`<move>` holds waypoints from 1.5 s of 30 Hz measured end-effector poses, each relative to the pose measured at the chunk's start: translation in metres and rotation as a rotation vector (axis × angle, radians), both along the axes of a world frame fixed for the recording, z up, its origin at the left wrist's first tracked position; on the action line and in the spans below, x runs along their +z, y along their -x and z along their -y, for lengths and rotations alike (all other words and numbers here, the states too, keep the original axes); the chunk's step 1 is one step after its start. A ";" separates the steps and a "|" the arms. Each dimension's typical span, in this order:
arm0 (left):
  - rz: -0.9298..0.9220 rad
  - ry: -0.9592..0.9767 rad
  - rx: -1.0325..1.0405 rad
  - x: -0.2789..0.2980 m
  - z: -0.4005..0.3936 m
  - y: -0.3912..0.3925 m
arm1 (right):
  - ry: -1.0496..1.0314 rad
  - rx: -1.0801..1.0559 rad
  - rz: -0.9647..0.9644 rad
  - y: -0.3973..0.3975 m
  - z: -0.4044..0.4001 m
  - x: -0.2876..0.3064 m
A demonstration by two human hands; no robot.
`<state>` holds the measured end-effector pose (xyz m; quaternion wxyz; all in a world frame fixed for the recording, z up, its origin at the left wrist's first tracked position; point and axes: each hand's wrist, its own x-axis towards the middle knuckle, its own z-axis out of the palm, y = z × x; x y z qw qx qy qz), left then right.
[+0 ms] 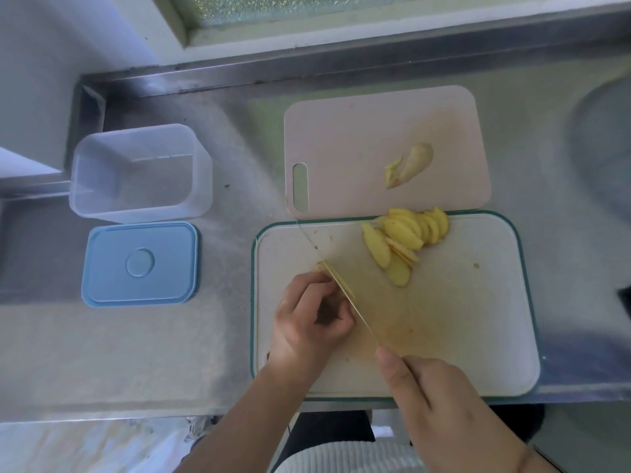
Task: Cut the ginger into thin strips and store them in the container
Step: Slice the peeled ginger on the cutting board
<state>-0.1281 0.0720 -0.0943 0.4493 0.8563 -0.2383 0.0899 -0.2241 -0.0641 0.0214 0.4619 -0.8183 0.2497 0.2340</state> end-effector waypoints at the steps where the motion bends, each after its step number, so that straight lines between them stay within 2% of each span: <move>1: 0.010 -0.008 0.001 0.000 0.000 0.000 | -0.004 0.010 -0.010 -0.001 0.000 0.001; 7: 0.063 -0.003 -0.002 -0.006 0.000 -0.001 | -0.012 0.019 -0.042 -0.006 0.000 0.006; 19: 0.021 0.037 0.015 -0.013 0.001 -0.003 | -0.025 0.080 -0.078 -0.019 -0.001 0.001; 25: -0.017 0.123 0.004 -0.005 0.004 -0.004 | 0.021 0.056 -0.015 -0.054 -0.013 -0.011; 30: 0.038 0.109 -0.021 -0.018 0.003 -0.009 | -0.023 -0.024 -0.005 -0.017 -0.007 -0.009; 33: 0.024 0.142 -0.054 -0.021 0.003 -0.009 | 0.220 -0.063 0.098 0.008 -0.005 -0.005; 35: 0.033 0.146 -0.056 -0.020 0.003 -0.009 | 0.104 -0.087 0.070 -0.008 -0.007 -0.008; 37: 0.055 0.143 -0.047 -0.021 0.003 -0.008 | -0.053 -0.049 -0.038 -0.033 -0.007 -0.011; 40: 0.059 0.124 -0.042 -0.020 0.002 -0.008 | -0.021 0.007 -0.021 -0.053 -0.006 -0.021; 42: 0.063 0.095 -0.029 -0.019 0.002 -0.008 | -0.037 -0.011 -0.014 -0.039 -0.008 -0.017; 45: 0.062 0.060 -0.023 -0.016 0.004 -0.009 | -0.053 -0.080 -0.114 -0.009 -0.007 -0.002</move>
